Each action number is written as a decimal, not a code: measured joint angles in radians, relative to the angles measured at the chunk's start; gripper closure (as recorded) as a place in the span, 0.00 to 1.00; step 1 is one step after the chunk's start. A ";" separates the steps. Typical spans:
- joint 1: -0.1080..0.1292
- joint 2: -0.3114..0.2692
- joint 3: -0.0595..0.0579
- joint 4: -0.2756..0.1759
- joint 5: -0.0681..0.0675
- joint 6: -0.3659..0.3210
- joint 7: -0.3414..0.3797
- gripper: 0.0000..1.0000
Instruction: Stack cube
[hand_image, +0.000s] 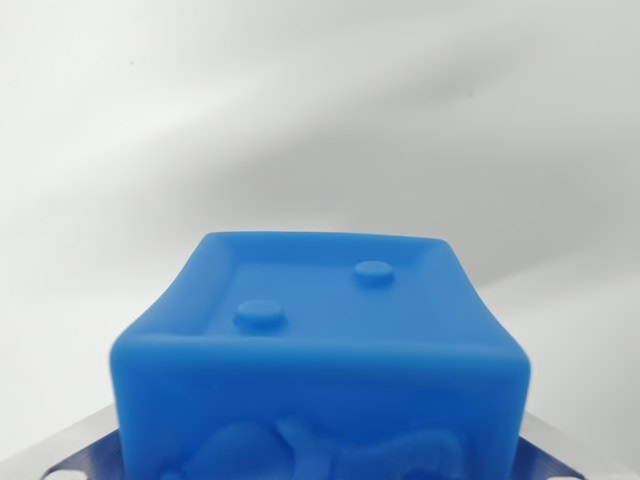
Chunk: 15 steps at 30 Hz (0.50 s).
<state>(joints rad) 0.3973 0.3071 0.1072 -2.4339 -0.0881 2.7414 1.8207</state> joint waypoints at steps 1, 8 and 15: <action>0.000 -0.004 0.001 -0.001 0.001 -0.003 -0.001 1.00; -0.004 -0.061 0.007 -0.005 0.020 -0.054 -0.014 1.00; -0.004 -0.118 0.010 -0.007 0.037 -0.107 -0.026 1.00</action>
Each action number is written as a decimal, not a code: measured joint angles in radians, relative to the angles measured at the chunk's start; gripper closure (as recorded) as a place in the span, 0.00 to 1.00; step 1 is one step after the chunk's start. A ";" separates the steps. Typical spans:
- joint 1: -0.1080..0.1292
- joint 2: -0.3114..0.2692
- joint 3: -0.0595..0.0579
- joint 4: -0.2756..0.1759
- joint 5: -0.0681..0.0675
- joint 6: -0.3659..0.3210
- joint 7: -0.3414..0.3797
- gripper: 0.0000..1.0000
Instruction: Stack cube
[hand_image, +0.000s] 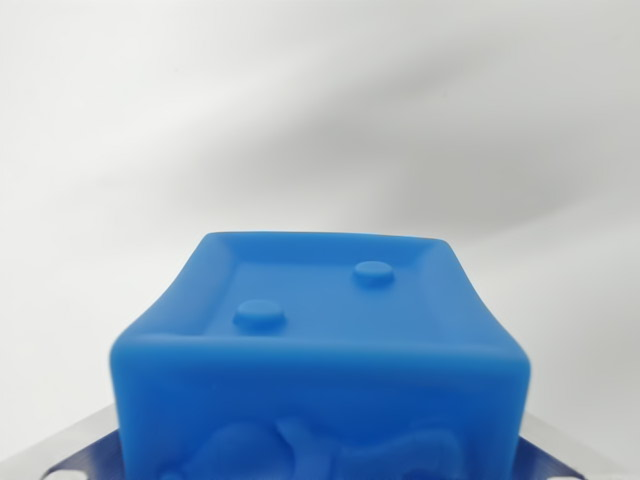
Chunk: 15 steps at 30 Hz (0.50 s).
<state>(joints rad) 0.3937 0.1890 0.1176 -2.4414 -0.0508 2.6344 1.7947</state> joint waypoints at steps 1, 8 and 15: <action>0.000 -0.007 0.000 0.000 0.001 -0.005 -0.003 1.00; -0.017 -0.008 -0.005 0.002 0.005 -0.011 -0.033 1.00; -0.039 -0.008 -0.009 0.009 0.007 -0.019 -0.065 1.00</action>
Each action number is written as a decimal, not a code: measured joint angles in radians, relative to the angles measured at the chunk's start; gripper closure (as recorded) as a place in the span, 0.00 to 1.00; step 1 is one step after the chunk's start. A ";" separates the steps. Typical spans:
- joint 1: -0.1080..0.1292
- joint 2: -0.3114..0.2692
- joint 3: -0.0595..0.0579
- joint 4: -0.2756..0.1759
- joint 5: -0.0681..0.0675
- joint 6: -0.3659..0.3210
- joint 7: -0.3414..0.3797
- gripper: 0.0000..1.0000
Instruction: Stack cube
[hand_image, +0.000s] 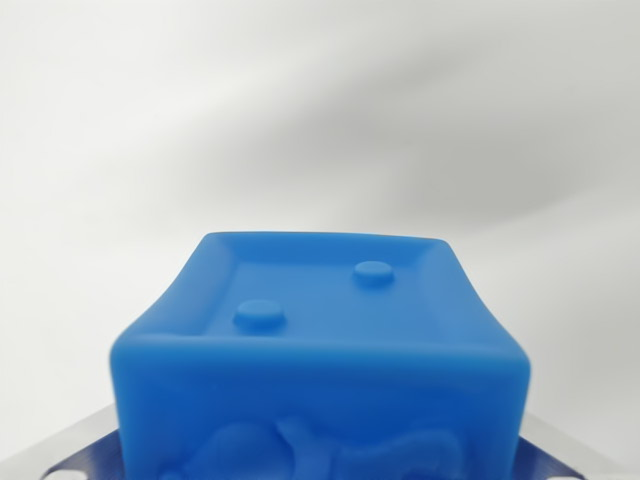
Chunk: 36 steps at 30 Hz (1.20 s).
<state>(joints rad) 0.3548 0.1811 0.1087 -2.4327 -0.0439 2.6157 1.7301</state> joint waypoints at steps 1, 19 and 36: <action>-0.003 0.000 0.000 0.001 0.000 -0.001 -0.005 1.00; -0.058 0.001 -0.010 0.026 0.005 -0.023 -0.083 1.00; -0.111 0.011 -0.019 0.058 0.007 -0.046 -0.159 1.00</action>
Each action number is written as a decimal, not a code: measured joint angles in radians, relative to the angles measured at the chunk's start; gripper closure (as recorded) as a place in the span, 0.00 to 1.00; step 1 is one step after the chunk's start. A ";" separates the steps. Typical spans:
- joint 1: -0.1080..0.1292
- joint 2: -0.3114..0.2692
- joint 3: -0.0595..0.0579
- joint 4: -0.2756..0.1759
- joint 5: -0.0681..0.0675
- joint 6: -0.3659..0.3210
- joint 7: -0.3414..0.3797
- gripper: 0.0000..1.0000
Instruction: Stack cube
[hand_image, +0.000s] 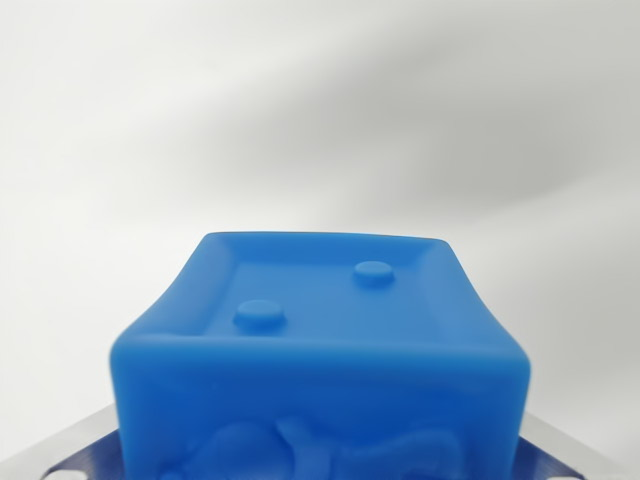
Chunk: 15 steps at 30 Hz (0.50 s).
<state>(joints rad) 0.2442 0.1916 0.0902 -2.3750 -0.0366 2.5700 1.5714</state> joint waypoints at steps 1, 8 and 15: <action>-0.003 0.001 -0.001 0.002 0.000 -0.002 -0.004 1.00; -0.024 0.007 -0.004 0.019 0.001 -0.012 -0.033 1.00; -0.047 0.013 -0.008 0.036 0.002 -0.023 -0.065 1.00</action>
<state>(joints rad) 0.1975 0.2050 0.0826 -2.3388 -0.0343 2.5475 1.5061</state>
